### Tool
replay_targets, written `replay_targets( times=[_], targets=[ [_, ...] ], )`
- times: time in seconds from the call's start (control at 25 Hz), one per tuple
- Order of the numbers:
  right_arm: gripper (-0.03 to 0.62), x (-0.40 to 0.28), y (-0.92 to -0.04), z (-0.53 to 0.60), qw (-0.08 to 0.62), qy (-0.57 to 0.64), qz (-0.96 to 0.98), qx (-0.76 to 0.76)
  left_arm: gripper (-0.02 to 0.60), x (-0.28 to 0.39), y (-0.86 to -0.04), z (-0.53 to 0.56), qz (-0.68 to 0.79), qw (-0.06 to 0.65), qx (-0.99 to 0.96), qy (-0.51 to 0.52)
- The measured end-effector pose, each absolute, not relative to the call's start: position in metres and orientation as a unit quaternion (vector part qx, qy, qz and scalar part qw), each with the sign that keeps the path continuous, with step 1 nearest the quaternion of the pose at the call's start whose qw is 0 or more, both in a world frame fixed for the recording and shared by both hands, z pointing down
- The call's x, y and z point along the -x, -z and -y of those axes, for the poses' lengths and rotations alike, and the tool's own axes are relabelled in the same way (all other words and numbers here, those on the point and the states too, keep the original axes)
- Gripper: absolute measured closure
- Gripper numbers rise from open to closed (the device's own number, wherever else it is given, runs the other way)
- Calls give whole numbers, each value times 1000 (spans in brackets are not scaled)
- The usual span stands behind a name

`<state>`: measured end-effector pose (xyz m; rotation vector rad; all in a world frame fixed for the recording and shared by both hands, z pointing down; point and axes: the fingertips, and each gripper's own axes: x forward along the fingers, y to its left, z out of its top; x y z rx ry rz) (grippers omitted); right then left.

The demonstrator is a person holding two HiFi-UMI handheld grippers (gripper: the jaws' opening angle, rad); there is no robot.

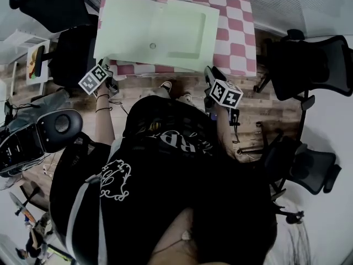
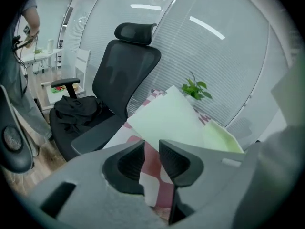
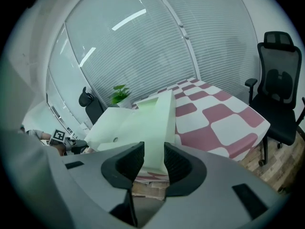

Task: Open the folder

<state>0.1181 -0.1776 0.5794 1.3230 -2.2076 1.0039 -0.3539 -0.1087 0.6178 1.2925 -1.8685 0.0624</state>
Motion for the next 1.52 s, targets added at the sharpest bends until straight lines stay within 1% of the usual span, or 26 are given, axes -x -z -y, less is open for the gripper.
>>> replay_targets(
  times=[0.16,0.4,0.6,0.76,0.96,1.16,1.52],
  targets=[
    [467,-106,-547,184,160,-337,809,-453,488,340,-587,108,740,391,-547,-12],
    [468,-78,-498,183,124,-298,853,-409,488,297,-561,101,708,375,-598,-9],
    [478,-63,-475,171,120,-264,879,-379,488,255,-545,100,680,359,-639,-13],
    [494,-65,-469,157,131,-240,890,-365,488,216,-522,98,656,341,-674,-3],
    [513,-76,-470,138,138,-223,896,-358,488,159,-490,99,619,299,-726,10],
    [528,-88,-473,120,137,-213,900,-354,488,109,-471,97,588,270,-762,12],
    [539,-83,-468,94,117,-210,909,-341,488,56,-416,84,539,207,-816,8]
  ],
)
